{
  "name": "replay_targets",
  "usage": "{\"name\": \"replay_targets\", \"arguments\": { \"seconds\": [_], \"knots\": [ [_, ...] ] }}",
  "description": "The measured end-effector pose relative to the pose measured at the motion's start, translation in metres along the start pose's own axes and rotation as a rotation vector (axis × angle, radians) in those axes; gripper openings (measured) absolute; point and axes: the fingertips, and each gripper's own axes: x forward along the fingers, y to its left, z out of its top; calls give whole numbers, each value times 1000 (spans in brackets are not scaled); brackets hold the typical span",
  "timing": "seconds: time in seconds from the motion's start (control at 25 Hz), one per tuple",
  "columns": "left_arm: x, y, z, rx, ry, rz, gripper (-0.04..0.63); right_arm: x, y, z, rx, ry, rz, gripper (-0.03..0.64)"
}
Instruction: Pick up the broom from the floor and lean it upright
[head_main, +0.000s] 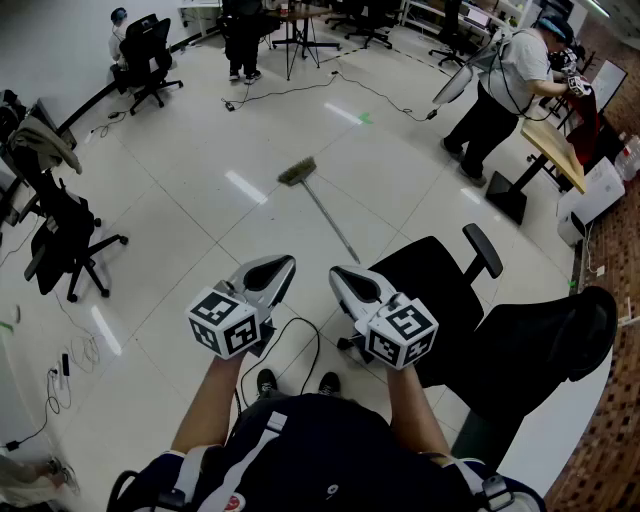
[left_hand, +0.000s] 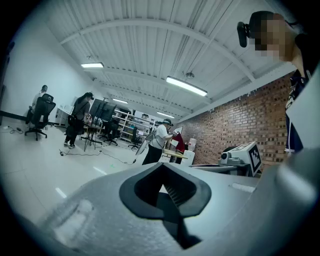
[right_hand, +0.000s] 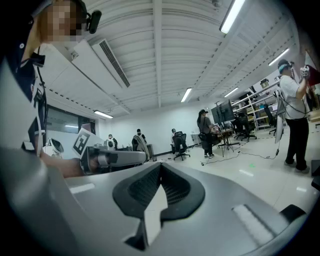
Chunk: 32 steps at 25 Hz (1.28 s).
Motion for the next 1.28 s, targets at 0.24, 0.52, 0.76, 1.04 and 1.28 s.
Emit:
{"name": "replay_targets", "arguments": {
  "seconds": [0.24,0.52,0.76,1.04,1.28],
  "knots": [
    [17,-1,1,31,6,46,2,-12,-24,-7,19,-4,26,5],
    [25,23,9,39,11,68,2,16,-34,-6,41,5,48,5],
    [47,83,13,7,7,23,2,60,-61,-2,25,30,-19,5],
    [73,188,40,18,8,-104,3,164,-87,22,-3,30,-142,5],
    [88,257,57,-7,43,-223,2,227,-110,42,13,-1,-297,5]
  ]
}}
